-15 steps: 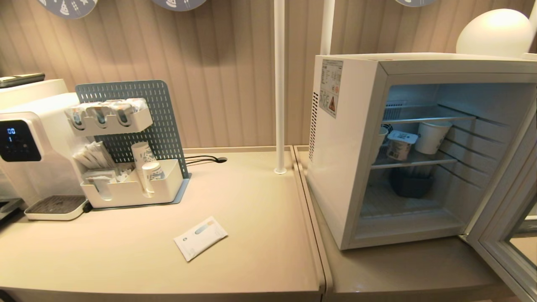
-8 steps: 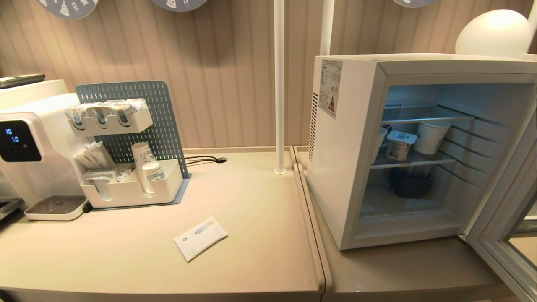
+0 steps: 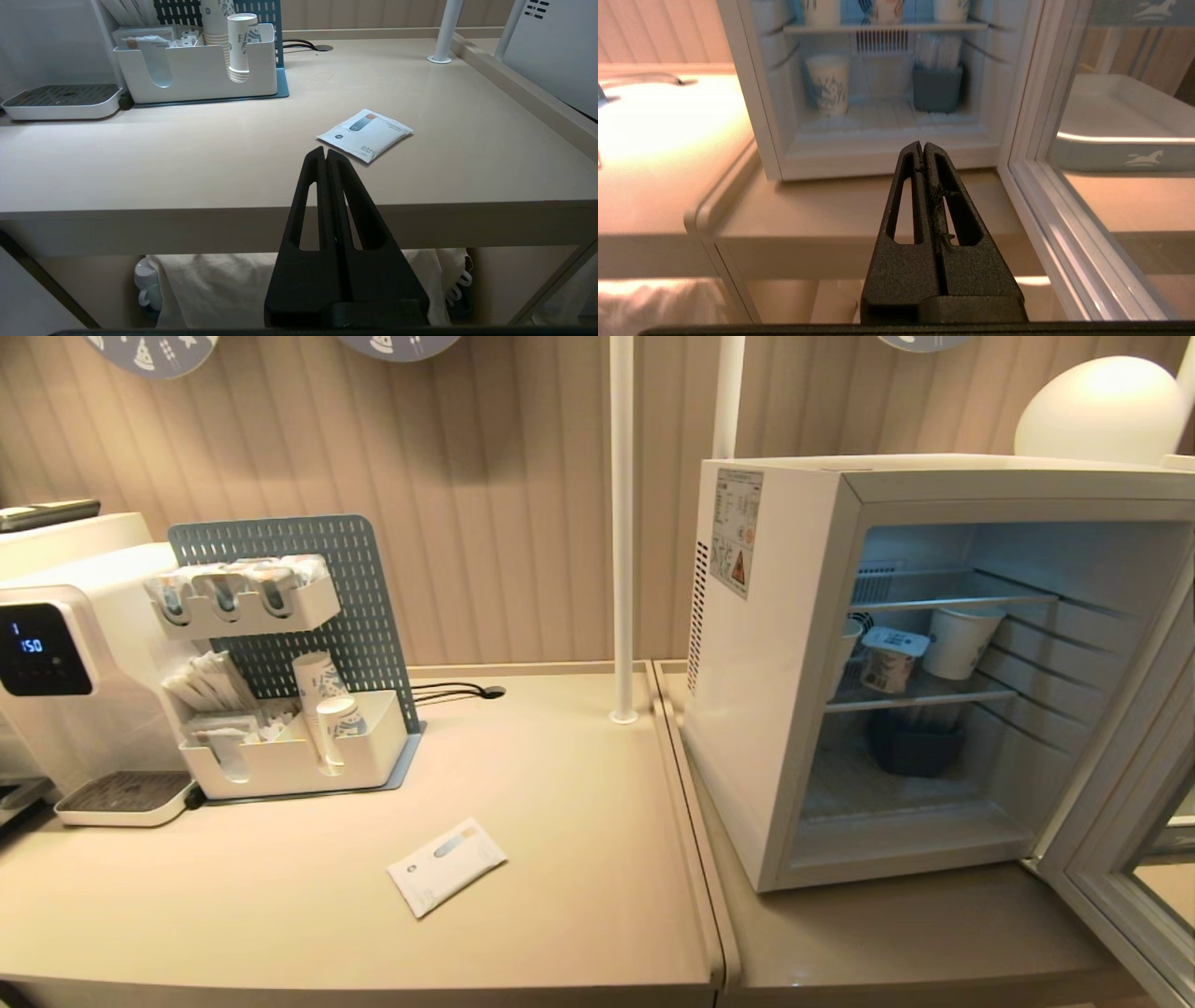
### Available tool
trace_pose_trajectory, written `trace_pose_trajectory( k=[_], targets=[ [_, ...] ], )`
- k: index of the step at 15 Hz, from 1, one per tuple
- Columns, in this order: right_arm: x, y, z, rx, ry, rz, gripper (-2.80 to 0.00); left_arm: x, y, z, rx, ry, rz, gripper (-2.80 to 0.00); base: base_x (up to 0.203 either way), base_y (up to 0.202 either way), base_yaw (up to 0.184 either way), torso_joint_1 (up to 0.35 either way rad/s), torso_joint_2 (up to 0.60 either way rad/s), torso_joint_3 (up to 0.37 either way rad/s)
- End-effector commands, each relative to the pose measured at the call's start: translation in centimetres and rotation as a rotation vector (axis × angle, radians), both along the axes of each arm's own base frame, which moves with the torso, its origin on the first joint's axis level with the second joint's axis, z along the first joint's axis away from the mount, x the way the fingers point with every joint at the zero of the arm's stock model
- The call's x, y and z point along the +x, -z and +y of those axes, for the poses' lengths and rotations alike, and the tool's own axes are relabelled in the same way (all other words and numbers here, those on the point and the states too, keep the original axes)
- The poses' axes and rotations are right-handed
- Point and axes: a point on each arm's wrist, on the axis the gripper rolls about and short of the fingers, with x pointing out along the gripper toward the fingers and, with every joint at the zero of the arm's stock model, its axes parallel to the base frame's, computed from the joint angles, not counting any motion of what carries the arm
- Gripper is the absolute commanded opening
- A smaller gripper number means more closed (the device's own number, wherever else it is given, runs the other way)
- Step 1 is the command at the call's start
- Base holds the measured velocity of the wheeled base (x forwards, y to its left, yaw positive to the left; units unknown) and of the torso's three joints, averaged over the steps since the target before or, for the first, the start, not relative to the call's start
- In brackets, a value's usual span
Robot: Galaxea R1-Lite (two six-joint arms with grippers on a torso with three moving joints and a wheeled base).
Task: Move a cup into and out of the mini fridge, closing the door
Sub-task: Close the freezer door
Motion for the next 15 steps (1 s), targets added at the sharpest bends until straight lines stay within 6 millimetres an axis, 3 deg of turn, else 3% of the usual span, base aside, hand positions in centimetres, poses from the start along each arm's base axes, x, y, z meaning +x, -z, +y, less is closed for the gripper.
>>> trace_pose_trajectory(
  k=[1,9,15],
  targets=[
    [0.16,0.88,0.01,-0.009,-0.005,0.054,-2.80,0.01,0.00,0.00,0.000,-0.001,0.001,-2.80,0.000,0.000,0.000,0.000,0.00,0.000],
    [-0.02,1.11,0.01,-0.004,-0.006,0.115,-2.80,0.01,0.00,0.00,0.001,-0.001,0.001,-2.80,0.000,0.000,0.000,0.000,0.00,0.000],
    [-0.02,1.11,0.01,-0.004,-0.007,0.115,-2.80,0.01,0.00,0.00,0.001,-0.001,0.001,-2.80,-0.179,0.000,0.000,0.002,0.00,0.001]
  ],
)
